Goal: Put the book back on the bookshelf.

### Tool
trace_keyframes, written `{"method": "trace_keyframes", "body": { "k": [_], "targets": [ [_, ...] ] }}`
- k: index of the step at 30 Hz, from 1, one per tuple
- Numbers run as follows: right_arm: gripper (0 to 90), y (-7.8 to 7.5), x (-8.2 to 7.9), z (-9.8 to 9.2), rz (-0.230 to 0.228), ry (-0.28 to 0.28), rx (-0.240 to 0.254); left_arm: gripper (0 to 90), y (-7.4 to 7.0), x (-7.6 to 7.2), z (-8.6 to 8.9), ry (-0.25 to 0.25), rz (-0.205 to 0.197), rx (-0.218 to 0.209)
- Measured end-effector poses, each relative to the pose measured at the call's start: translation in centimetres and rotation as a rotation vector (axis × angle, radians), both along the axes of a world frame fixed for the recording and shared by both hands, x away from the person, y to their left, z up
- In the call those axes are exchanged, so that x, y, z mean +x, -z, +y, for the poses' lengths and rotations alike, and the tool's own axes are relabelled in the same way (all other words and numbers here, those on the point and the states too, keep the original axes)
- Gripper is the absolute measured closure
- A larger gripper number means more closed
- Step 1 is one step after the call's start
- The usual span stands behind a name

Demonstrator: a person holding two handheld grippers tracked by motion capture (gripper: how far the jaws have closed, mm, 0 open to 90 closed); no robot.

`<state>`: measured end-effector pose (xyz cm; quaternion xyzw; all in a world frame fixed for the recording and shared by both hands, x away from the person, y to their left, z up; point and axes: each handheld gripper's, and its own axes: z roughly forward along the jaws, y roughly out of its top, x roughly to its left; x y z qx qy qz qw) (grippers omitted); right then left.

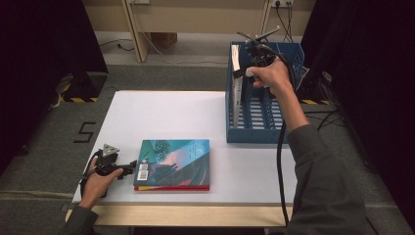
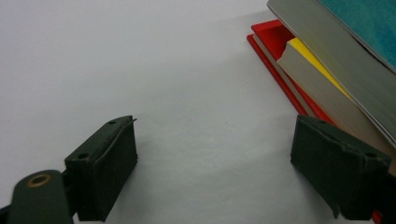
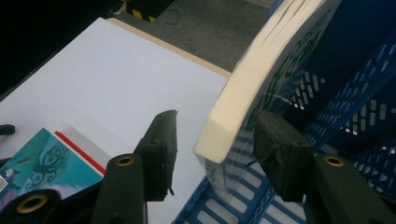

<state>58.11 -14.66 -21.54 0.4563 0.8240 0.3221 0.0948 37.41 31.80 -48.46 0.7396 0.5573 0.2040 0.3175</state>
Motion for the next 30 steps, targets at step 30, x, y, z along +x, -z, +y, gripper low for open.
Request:
{"method": "trace_keyframes", "body": {
  "k": [30],
  "targets": [
    [37.4, -0.4, -7.7, -4.8, -0.11, -0.001, 0.098, 13.3, 0.0, 0.0, 0.0, -0.001, -0.004, -0.002]
  ]
}}
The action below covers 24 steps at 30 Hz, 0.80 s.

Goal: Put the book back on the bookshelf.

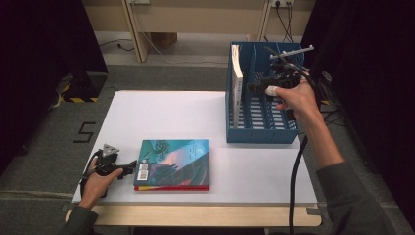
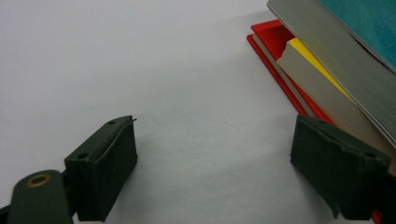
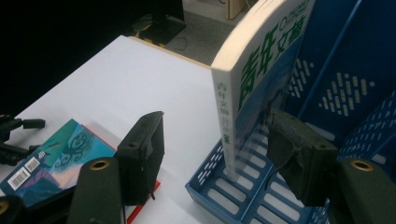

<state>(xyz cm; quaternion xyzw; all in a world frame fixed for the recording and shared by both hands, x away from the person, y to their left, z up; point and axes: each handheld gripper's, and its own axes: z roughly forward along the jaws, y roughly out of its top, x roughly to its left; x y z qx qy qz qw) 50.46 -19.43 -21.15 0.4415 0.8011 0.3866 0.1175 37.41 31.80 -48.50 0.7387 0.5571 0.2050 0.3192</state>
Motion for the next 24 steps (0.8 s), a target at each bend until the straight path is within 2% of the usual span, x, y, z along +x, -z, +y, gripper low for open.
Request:
{"method": "trace_keyframes", "body": {
  "k": [12, 24],
  "targets": [
    [34.4, 2.5, -2.2, -0.2, 0.01, -0.029, 0.045, 13.3, 0.0, 0.0, 0.0, 0.002, 0.002, 0.003],
    [30.5, 4.2, -3.5, 0.1, 0.011, -0.046, 0.074, 13.3, 0.0, 0.0, 0.0, 0.002, 0.002, 0.003]
  ]
}}
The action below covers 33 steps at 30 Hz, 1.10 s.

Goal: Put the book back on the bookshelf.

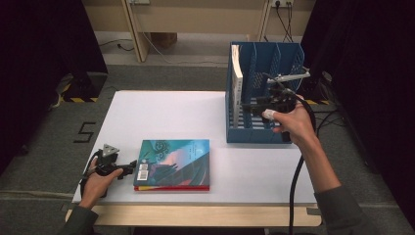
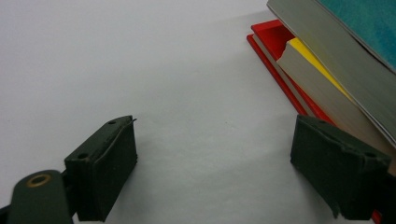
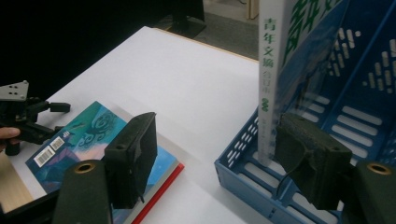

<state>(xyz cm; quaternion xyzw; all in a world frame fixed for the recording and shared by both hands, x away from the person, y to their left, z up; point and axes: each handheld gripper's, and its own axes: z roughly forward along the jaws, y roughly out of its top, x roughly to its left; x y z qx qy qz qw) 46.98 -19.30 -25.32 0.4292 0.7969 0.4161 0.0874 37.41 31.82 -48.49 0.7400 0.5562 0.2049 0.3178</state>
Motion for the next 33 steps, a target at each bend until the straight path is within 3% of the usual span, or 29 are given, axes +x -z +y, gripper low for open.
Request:
{"method": "trace_keyframes", "body": {
  "k": [7, 11, 12, 17, 27, 33],
  "targets": [
    [28.3, 1.3, -1.1, 0.5, 0.005, -0.015, 0.03, 13.3, 0.0, 0.0, 0.0, 0.0, 0.0, 0.0],
    [28.3, 2.4, -1.8, 1.0, -0.024, -0.006, -0.028, 13.3, 0.0, 0.0, 0.0, 0.0, 0.0, -0.001],
    [28.3, 2.9, -2.1, 1.2, -0.007, -0.022, -0.008, 13.3, 0.0, 0.0, 0.0, 0.0, 0.0, 0.0],
    [28.1, 3.7, -2.7, 1.5, -0.014, -0.034, -0.028, 13.3, 0.0, 0.0, 0.0, 0.0, 0.0, -0.001],
    [28.1, 7.2, -3.7, 2.2, 0.03, -0.062, 0.035, 13.3, 0.0, 0.0, 0.0, -0.001, 0.001, 0.0],
    [27.7, 9.0, -4.3, 2.6, 0.034, -0.066, 0.061, 13.4, 0.0, 0.0, 0.0, 0.0, 0.002, 0.0]
  ]
}}
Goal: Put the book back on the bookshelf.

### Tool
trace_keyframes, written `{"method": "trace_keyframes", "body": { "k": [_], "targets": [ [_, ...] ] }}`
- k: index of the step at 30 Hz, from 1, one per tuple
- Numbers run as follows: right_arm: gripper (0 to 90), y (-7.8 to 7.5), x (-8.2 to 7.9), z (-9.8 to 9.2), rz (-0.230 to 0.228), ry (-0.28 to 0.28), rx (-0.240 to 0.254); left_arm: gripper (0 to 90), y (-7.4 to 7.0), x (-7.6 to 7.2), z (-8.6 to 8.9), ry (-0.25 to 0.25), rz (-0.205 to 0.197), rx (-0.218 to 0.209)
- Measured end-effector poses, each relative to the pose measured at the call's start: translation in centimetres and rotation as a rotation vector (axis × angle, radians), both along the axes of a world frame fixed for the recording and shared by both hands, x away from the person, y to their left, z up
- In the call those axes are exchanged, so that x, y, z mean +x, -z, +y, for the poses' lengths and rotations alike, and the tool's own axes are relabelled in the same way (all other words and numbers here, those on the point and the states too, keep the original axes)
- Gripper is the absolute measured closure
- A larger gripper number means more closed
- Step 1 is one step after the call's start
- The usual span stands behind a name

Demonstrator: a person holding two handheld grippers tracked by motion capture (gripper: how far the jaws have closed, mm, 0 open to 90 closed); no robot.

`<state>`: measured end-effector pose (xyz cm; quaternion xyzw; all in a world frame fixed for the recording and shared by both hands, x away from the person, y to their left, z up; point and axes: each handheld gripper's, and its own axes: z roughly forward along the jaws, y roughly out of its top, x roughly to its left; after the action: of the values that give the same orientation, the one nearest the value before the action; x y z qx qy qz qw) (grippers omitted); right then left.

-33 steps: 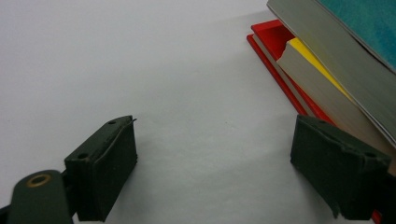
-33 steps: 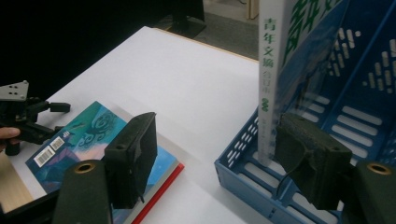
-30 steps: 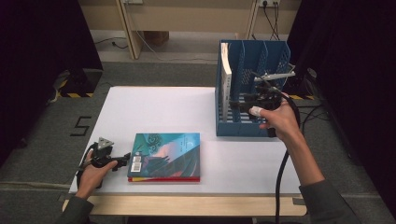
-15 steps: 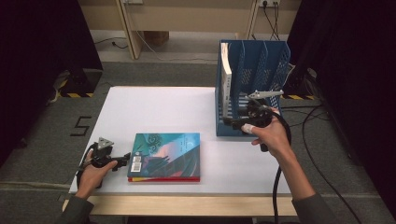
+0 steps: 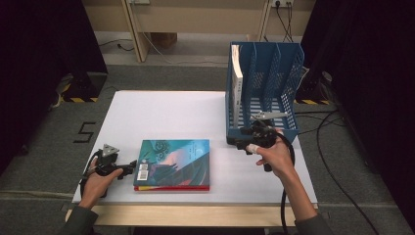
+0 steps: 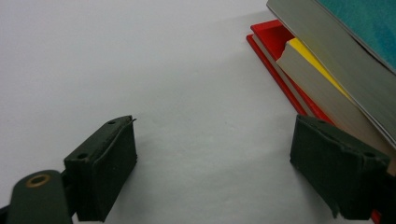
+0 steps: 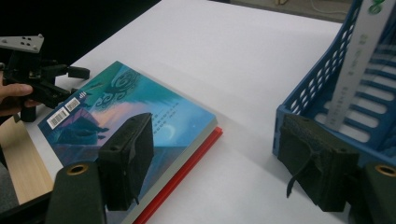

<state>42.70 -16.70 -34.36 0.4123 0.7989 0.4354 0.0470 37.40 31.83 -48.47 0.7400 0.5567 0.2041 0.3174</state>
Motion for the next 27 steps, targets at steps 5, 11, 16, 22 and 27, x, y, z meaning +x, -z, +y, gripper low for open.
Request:
{"method": "trace_keyframes", "body": {
  "k": [5, 11, 16, 22, 27],
  "targets": [
    [27.6, 1.6, -0.5, 0.5, 0.017, -0.004, 0.023, 13.4, 0.0, 0.0, 0.0, 0.001, 0.0, -0.001],
    [27.6, 3.5, -0.9, 1.0, 0.056, -0.01, 0.022, 13.4, 0.0, 0.0, 0.0, 0.0, -0.001, -0.002],
    [27.6, 4.9, -1.2, 1.3, 0.089, -0.014, 0.012, 13.4, 0.0, 0.0, 0.0, 0.001, 0.0, -0.002],
    [26.7, 6.5, -1.5, 1.7, 0.133, -0.021, -0.007, 13.4, 0.0, 0.0, 0.0, 0.0, -0.001, -0.006],
    [26.5, 7.5, -1.5, 2.3, 0.153, -0.036, -0.022, 13.5, 0.0, 0.0, 0.0, 0.001, 0.001, -0.004]
  ]
}}
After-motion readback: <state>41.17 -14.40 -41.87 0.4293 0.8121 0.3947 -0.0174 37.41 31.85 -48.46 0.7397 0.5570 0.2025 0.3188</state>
